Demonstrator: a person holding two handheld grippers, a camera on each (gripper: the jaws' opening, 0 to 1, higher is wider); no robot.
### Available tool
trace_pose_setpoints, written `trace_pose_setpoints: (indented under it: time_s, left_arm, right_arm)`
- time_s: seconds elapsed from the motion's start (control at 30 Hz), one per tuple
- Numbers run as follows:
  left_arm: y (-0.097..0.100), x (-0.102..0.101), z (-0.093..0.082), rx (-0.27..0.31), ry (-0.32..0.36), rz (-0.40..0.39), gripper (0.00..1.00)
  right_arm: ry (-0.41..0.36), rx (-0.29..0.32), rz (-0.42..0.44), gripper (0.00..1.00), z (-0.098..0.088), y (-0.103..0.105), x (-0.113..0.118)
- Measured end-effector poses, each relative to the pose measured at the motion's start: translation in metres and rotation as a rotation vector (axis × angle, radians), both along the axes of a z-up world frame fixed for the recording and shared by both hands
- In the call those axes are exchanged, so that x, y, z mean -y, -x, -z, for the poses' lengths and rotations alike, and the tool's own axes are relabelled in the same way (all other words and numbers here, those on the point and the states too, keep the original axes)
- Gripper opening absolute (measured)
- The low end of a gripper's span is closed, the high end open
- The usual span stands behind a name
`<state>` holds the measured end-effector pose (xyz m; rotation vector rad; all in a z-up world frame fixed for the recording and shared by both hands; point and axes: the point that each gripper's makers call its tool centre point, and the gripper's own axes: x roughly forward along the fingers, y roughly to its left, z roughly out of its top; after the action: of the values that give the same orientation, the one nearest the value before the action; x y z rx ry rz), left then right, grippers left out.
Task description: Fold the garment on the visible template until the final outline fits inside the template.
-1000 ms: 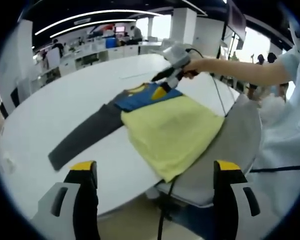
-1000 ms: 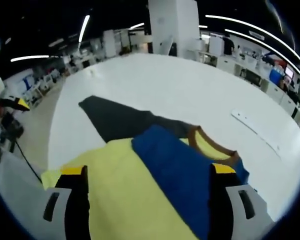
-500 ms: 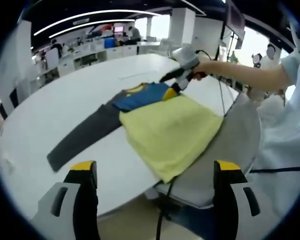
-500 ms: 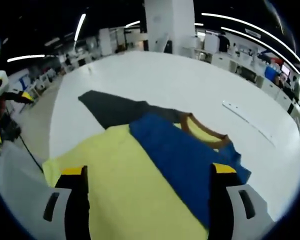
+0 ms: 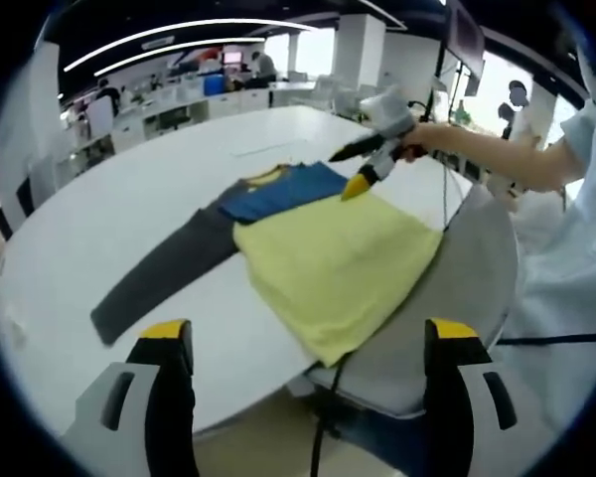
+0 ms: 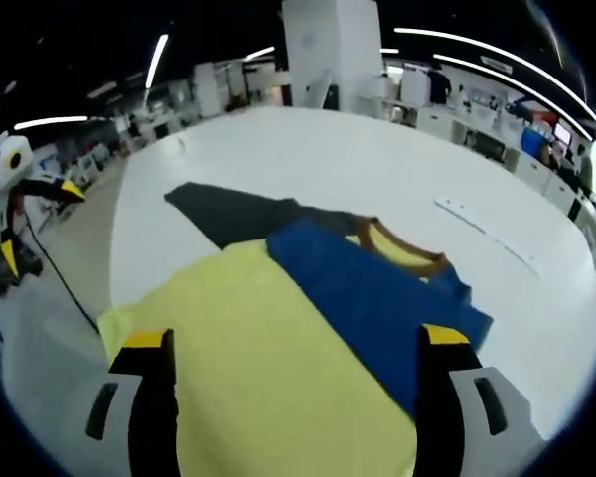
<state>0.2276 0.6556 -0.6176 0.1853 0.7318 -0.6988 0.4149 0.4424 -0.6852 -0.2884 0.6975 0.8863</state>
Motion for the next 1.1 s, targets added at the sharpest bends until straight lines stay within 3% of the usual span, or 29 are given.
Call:
trace_pose_setpoints:
  time_s: [0.27, 0.43, 1.1]
  left_arm:
    - [0.0, -0.001, 0.002, -0.008, 0.003, -0.003, 0.94]
    - [-0.003, -0.001, 0.001, -0.005, 0.003, -0.007, 0.94]
    - [-0.005, 0.001, 0.006, -0.021, 0.001, 0.015, 0.94]
  right_arm:
    - [-0.025, 0.012, 0.003, 1.0, -0.009, 0.015, 0.003]
    - [0.007, 0.024, 0.001, 1.0, -0.009, 0.024, 0.014]
    - [0.01, 0.042, 0.037, 1.0, -0.032, 0.07, 0.032]
